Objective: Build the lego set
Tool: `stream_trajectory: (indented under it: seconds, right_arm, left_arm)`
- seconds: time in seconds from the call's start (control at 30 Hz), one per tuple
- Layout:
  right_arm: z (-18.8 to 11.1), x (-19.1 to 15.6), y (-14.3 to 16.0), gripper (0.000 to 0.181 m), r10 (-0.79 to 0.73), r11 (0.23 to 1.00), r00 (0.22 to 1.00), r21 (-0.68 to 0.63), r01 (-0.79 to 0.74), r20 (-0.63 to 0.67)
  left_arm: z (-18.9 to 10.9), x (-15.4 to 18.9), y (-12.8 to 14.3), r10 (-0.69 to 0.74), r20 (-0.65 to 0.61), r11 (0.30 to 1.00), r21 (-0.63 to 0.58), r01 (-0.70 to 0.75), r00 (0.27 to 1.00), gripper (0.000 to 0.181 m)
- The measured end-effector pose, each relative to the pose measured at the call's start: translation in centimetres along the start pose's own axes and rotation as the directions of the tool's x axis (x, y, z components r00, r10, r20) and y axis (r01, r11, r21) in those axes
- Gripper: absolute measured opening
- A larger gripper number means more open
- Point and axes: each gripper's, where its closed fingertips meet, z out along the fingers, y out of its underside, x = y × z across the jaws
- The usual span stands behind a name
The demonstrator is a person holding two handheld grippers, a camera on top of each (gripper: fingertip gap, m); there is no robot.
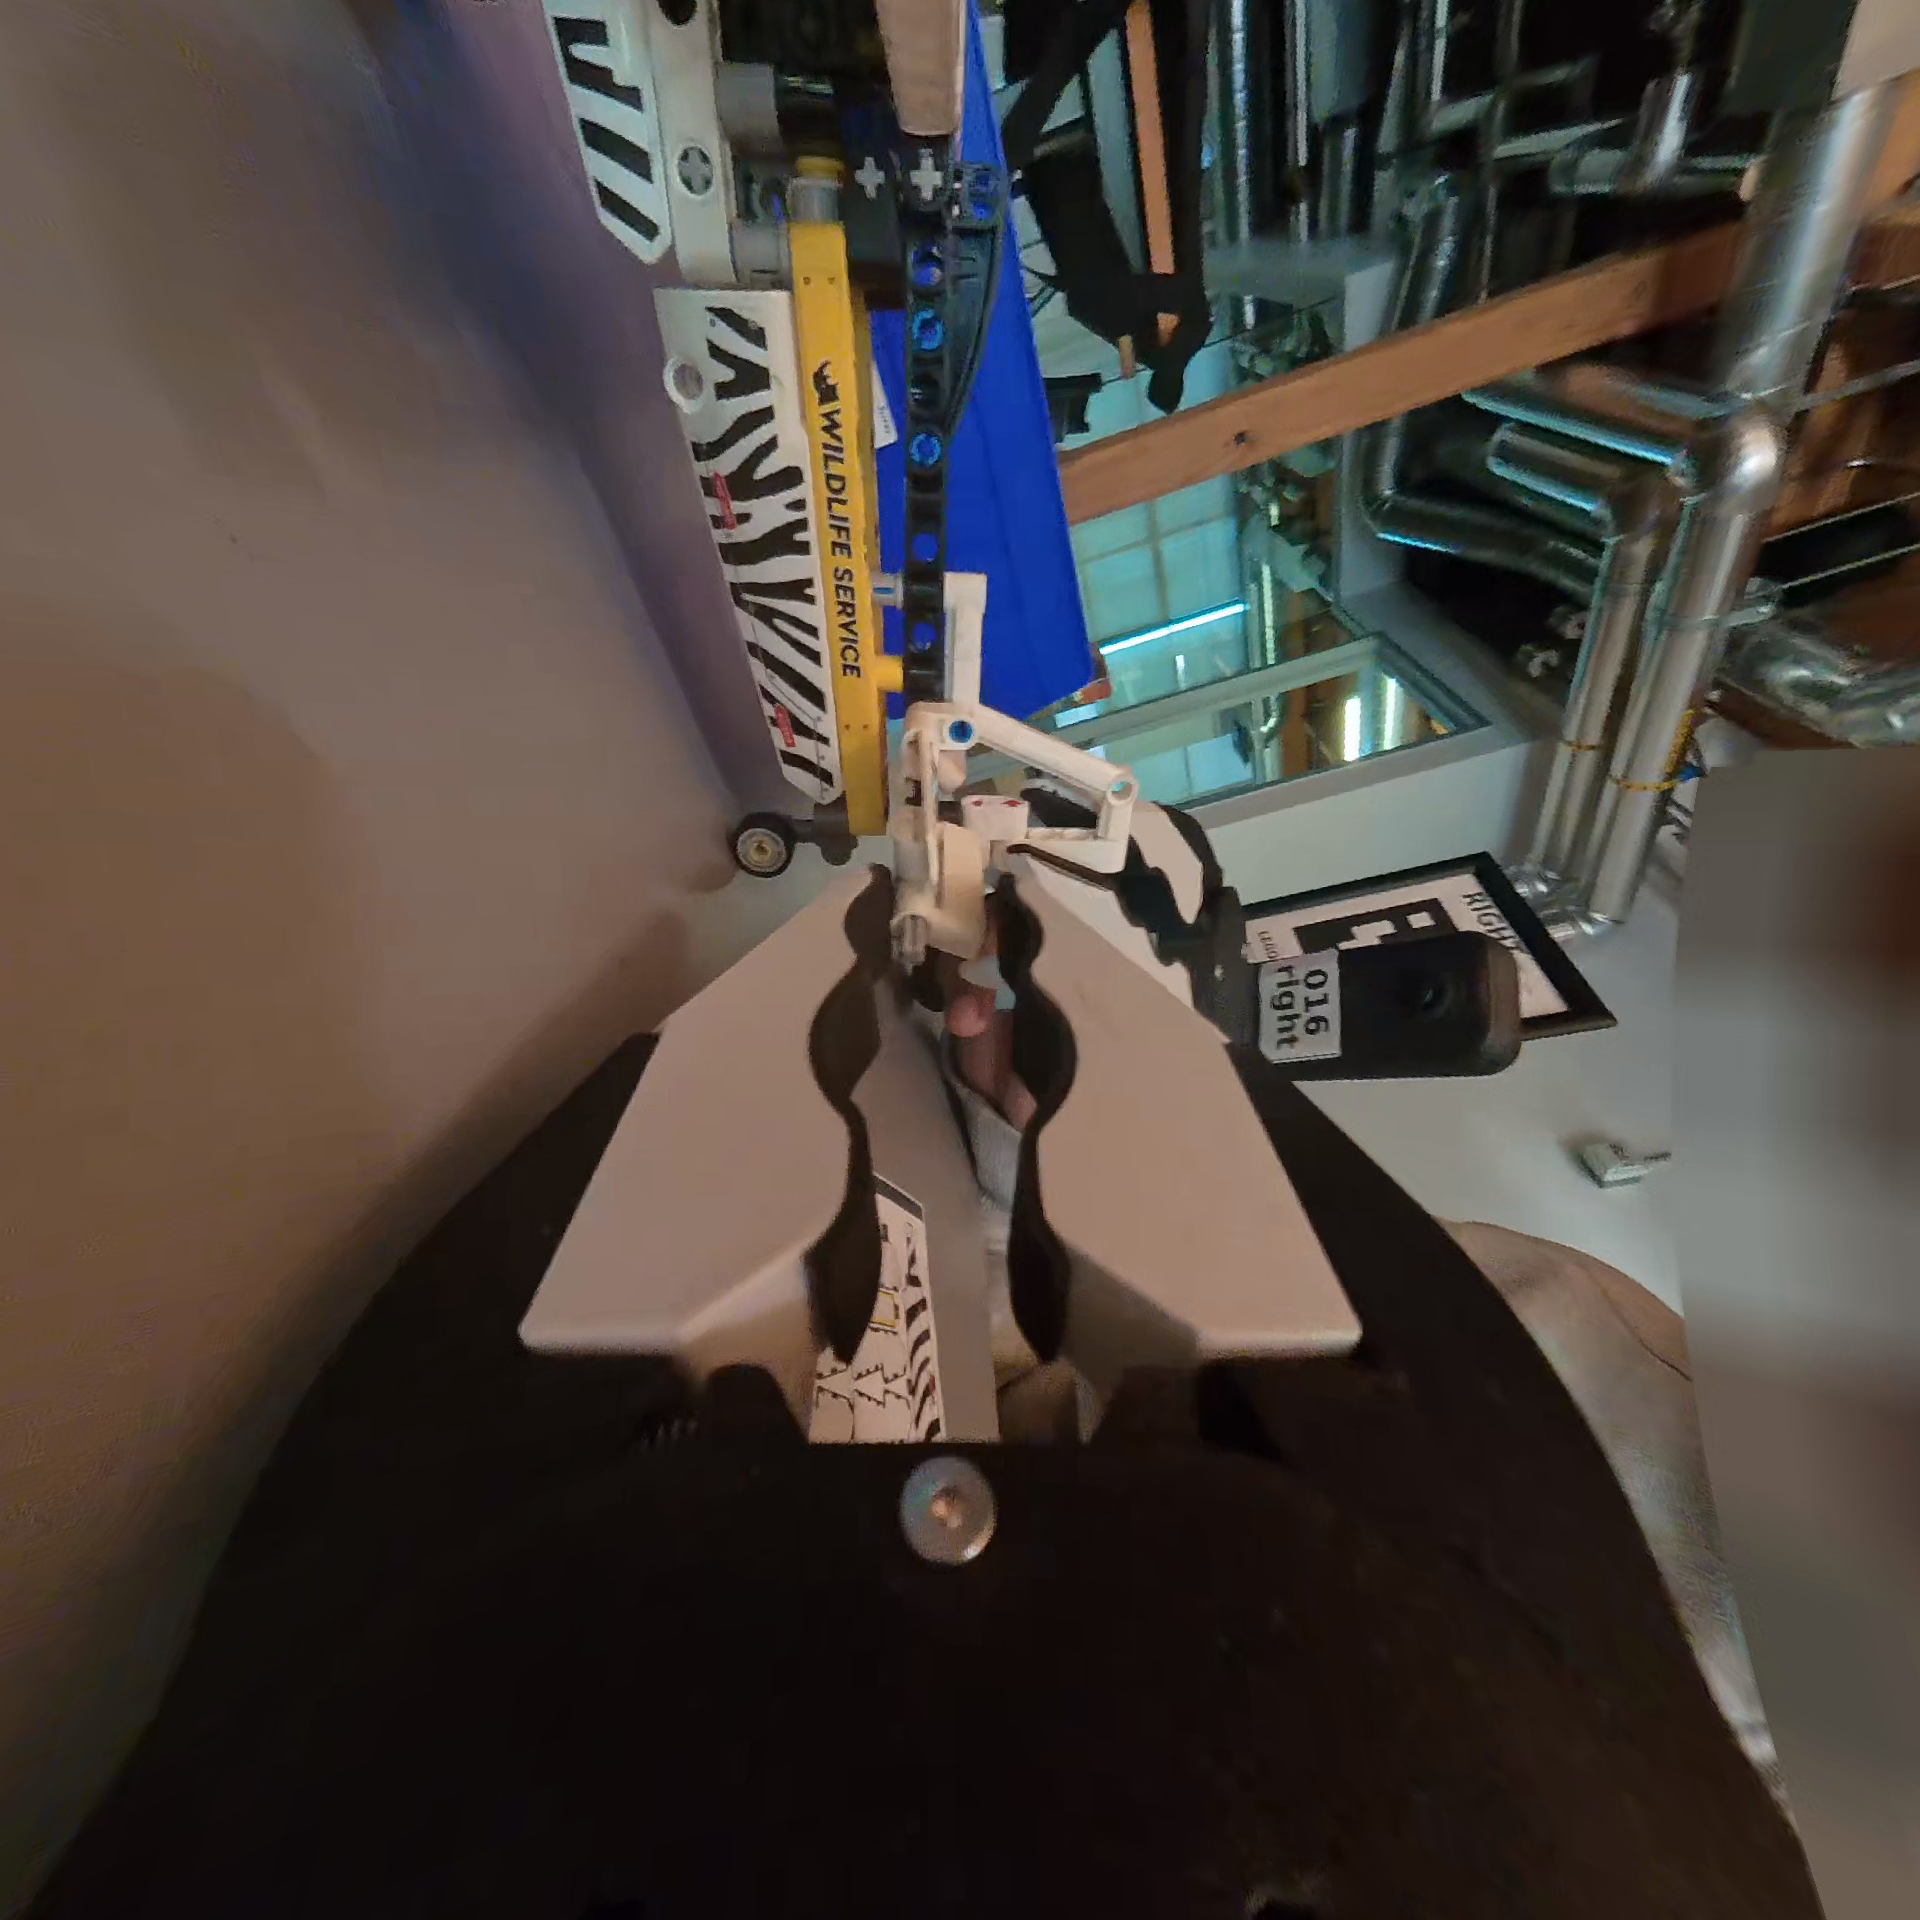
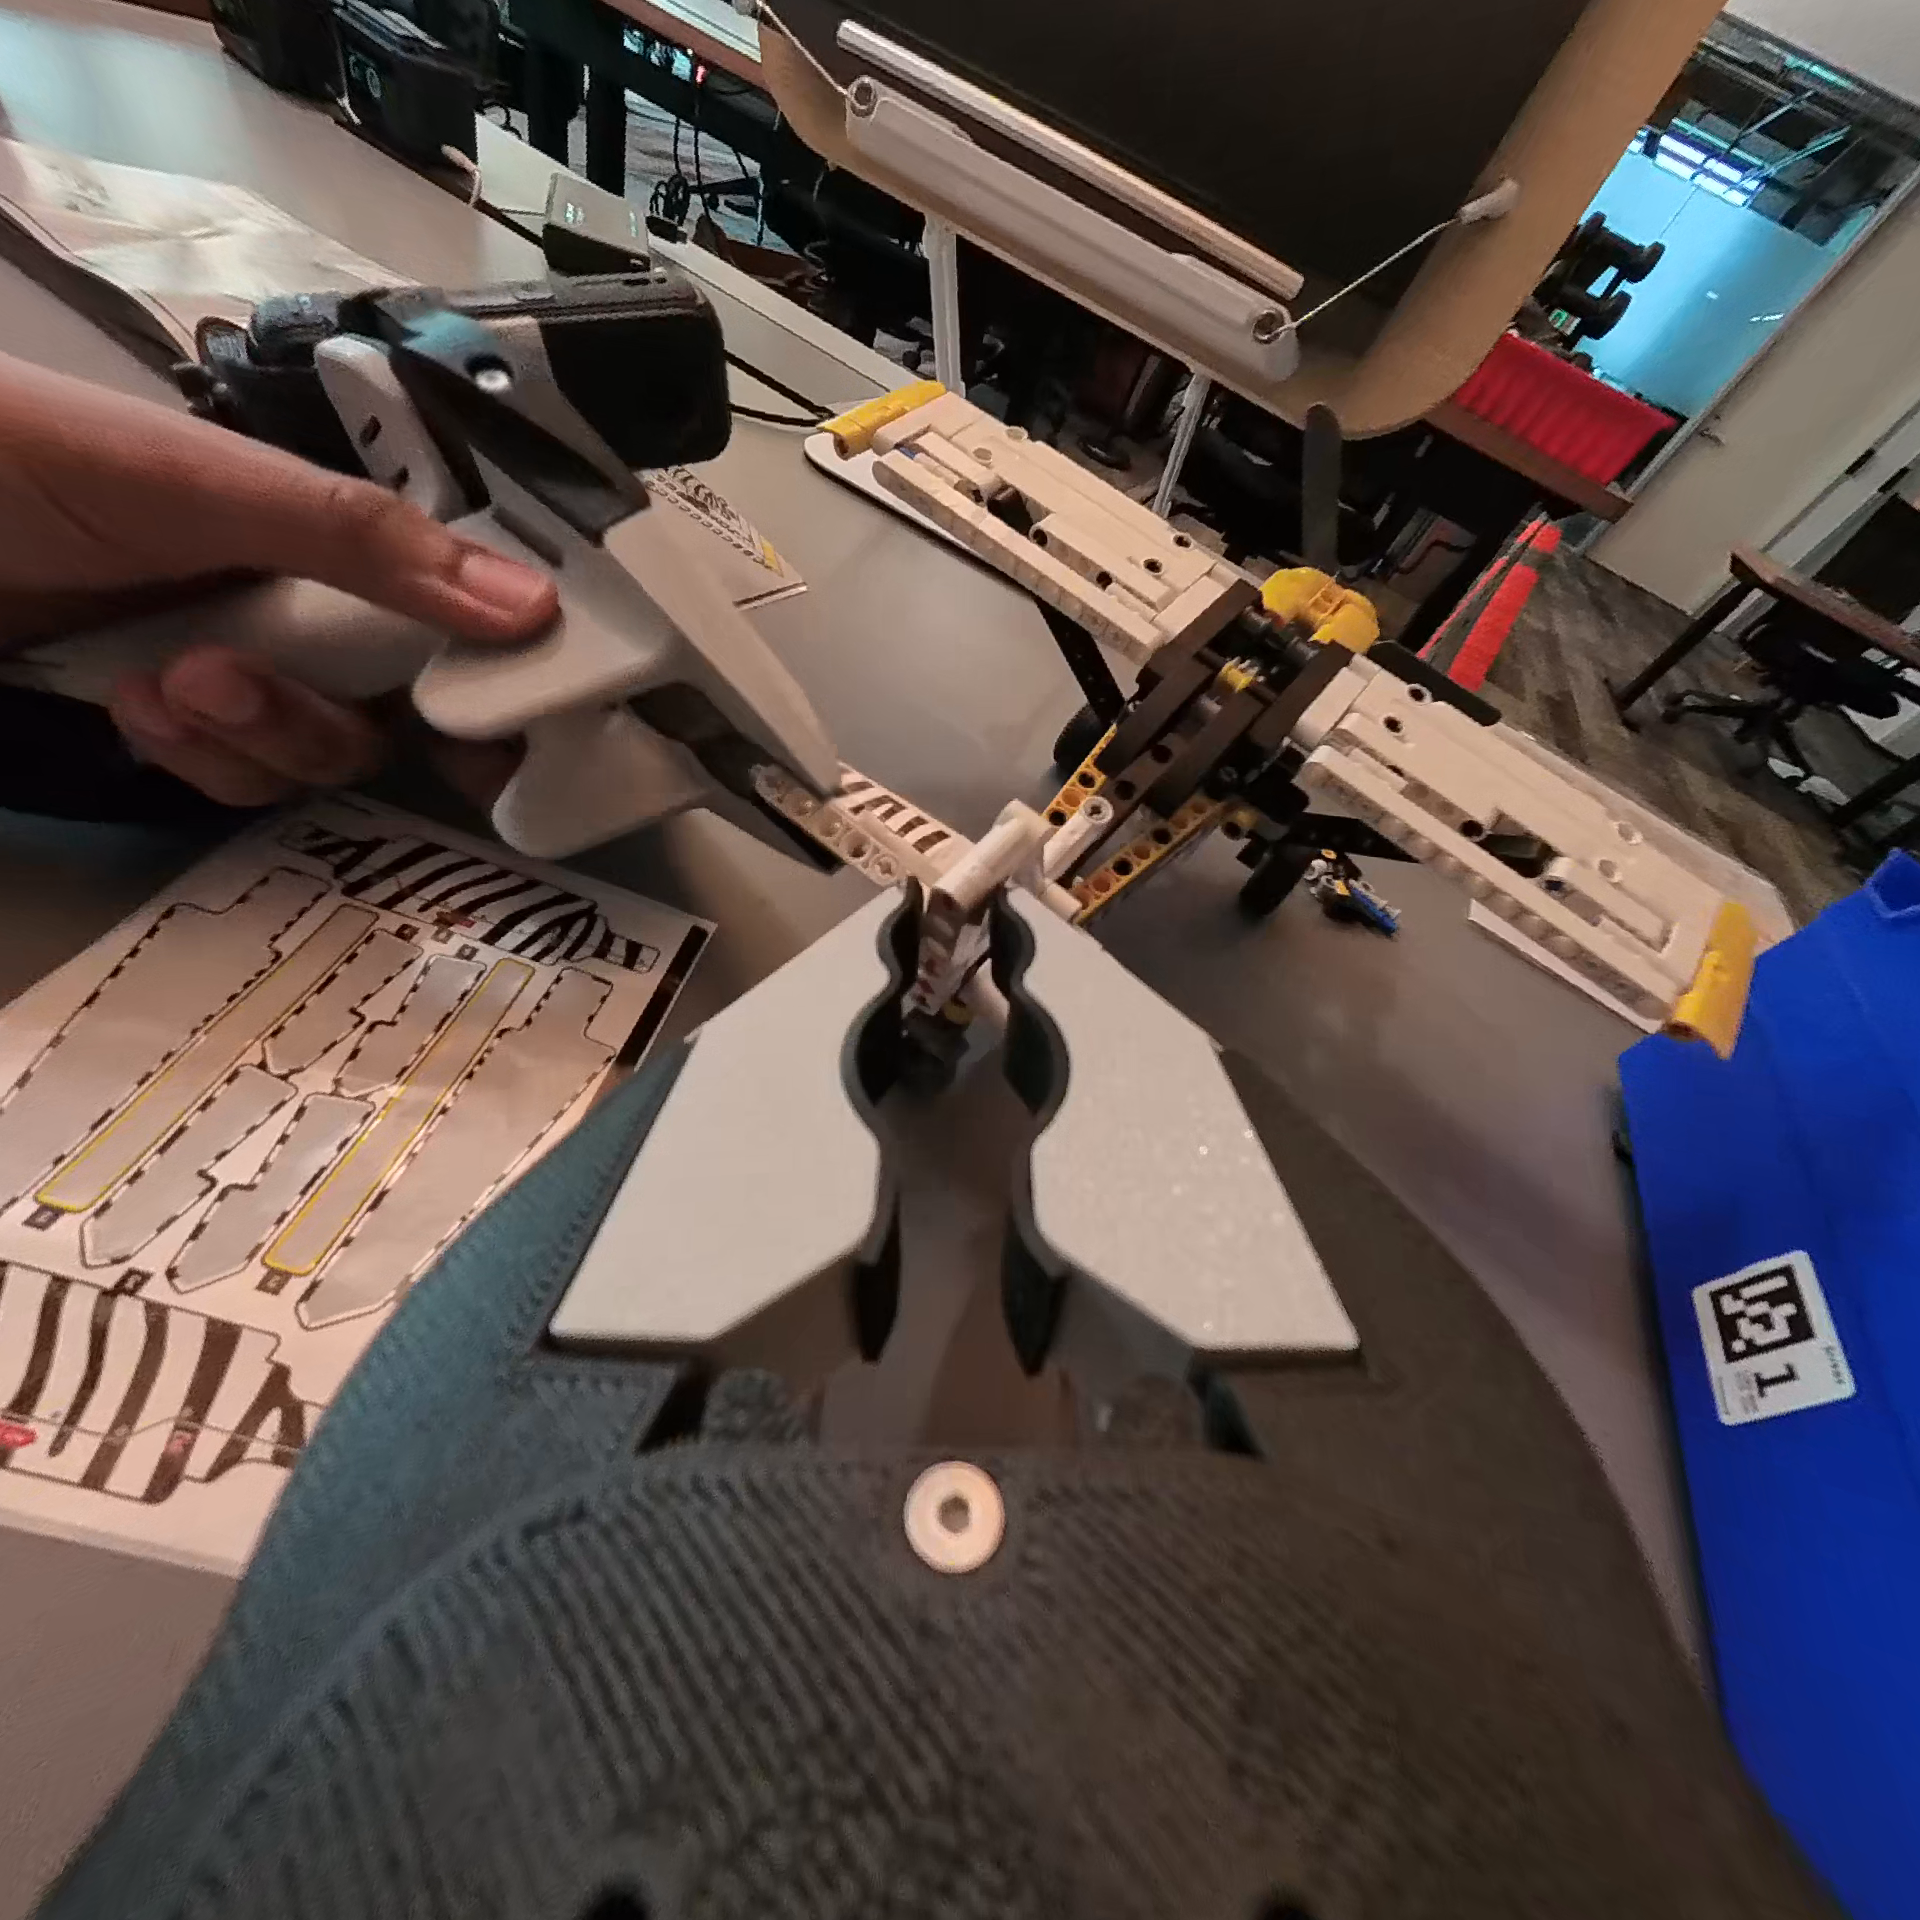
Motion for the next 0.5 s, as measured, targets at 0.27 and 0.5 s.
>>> stream_trajectory:
  seconds: [0.27, 0.5]
  right_arm:
    - [-0.09, 0.09, 0.03, 0.012, 0.013, 1.0, 1.0, 0.0, -0.013, 0.003]
    - [-0.21, 0.25, -0.05, 0.011, 0.037, 0.999, 0.999, 0.008, -0.037, 0.007]
  left_arm:
    - [0.19, -0.22, 0.2, 0.023, 0.037, 1.0, -0.011, -0.023, 0.999, 0.016]
    - [0.33, -0.28, 0.59, 0.162, 0.103, 0.986, -0.053, -0.157, 0.981, 0.015]
